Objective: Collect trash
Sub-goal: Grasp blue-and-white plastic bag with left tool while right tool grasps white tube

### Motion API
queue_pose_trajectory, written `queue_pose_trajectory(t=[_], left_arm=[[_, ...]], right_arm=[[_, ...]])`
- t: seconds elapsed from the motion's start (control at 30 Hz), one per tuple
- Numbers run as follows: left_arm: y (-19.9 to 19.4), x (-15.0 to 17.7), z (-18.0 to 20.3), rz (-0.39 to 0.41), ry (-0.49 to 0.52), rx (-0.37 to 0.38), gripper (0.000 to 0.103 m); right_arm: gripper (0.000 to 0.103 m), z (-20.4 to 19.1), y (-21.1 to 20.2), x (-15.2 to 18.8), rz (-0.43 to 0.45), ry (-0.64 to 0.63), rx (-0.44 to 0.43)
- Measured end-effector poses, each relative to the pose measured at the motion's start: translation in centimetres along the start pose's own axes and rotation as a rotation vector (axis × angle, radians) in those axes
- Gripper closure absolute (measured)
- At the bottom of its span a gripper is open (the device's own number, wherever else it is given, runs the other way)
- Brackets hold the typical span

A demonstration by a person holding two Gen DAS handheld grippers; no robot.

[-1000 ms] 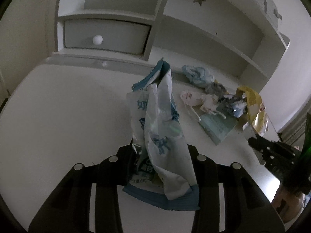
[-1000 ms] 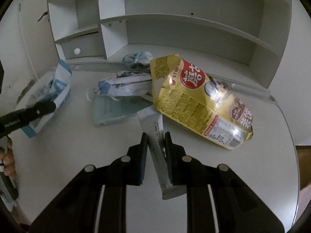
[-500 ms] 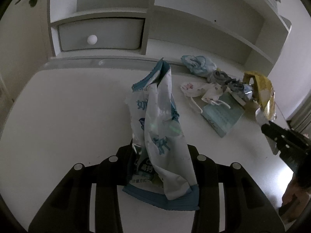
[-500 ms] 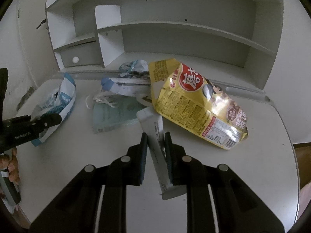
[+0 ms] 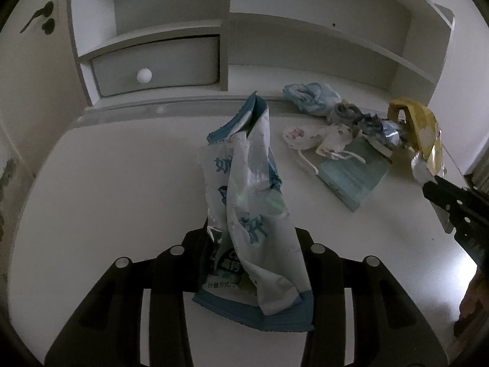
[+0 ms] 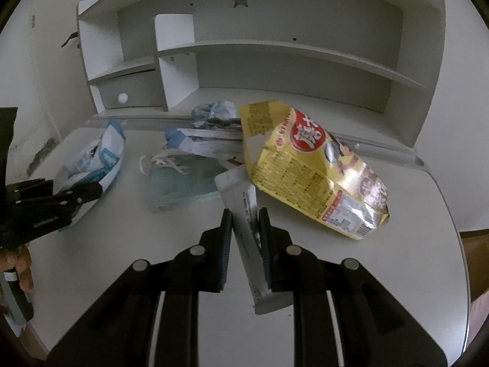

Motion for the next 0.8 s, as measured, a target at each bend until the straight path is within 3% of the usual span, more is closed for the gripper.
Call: queue_pose_trajectory(t=[0.43,0.53,0.8], left_arm=[[0.1,0.0,0.2,-0.009,0.010,-0.005,0.063],[0.1,0.0,0.1,-0.011,0.010,-0.004,0.063],[0.2,0.1,0.3,-0.012,0.015,-0.013,0.063]], right_arm=[[0.085,-0.4,0.2,-0.1,-0.008,-0.015,-0.013],[0.085,-1.6,-0.1,-0.1,0.006,-0.073,-0.069],[0.085,-4.1,-0.1,0.1,0.003,-0.193,-0.055]])
Point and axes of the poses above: each gripper's, at about its wrist camera, not at the fingertips, and y roughly the way its jaws point, z to its right, x to its underside, the point moved 4 cm from there along y, roughly the way its jaws point, and after that the axes turned 3 degrees about -z, right-handed, at the moved point
